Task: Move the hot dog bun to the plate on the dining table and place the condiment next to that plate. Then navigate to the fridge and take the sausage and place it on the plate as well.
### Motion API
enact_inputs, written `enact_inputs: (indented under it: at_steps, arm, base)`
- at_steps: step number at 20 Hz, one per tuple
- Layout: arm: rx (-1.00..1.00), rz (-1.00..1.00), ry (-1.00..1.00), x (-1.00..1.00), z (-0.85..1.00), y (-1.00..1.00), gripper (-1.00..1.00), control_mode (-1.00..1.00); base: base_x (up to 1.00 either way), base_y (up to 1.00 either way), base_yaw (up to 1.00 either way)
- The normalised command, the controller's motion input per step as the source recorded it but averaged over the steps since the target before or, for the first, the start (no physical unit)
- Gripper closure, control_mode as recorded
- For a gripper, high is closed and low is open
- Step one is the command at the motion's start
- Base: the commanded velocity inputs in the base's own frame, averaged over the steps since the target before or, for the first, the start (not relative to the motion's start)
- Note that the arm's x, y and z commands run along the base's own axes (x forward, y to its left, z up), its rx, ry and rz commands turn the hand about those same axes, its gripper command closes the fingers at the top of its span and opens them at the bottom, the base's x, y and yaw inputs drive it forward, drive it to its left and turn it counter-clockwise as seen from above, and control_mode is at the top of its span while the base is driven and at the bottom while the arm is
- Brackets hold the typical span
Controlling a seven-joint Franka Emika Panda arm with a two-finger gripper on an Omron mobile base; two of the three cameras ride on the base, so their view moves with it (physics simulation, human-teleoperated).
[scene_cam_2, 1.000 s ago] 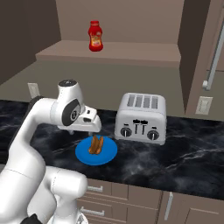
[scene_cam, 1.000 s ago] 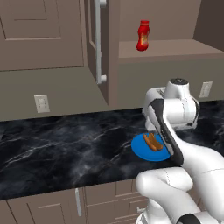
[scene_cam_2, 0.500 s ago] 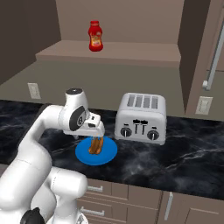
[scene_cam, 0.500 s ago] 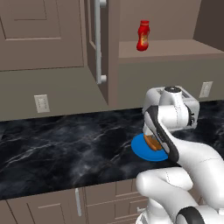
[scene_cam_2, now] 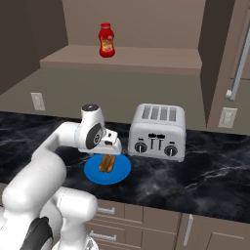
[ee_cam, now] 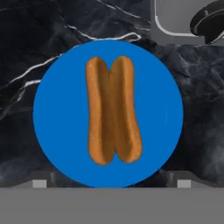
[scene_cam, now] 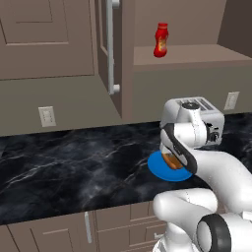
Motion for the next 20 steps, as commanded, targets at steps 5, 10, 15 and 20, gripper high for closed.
enact_inputs:
  at_steps: [5,10,15,20]
  arm:
    - [0.0,0.0,0.01,0.19,-0.37,-0.03,-1.0,-1.0]
    - [0.0,0.0,0.0,0.14,-0.38,0.0,-1.0,-1.0]
    - [0.0,0.0,0.0,0.16,-0.32,0.0,-1.0,-1.0]
    - [0.0,0.0,0.0,0.1,-0.32,0.0,-1.0,-1.0]
  base:
    - [0.0,0.0,0.0]
    - [0.0,0.0,0.0]
    - [0.0,0.0,0.0]
    - [0.0,0.0,0.0]
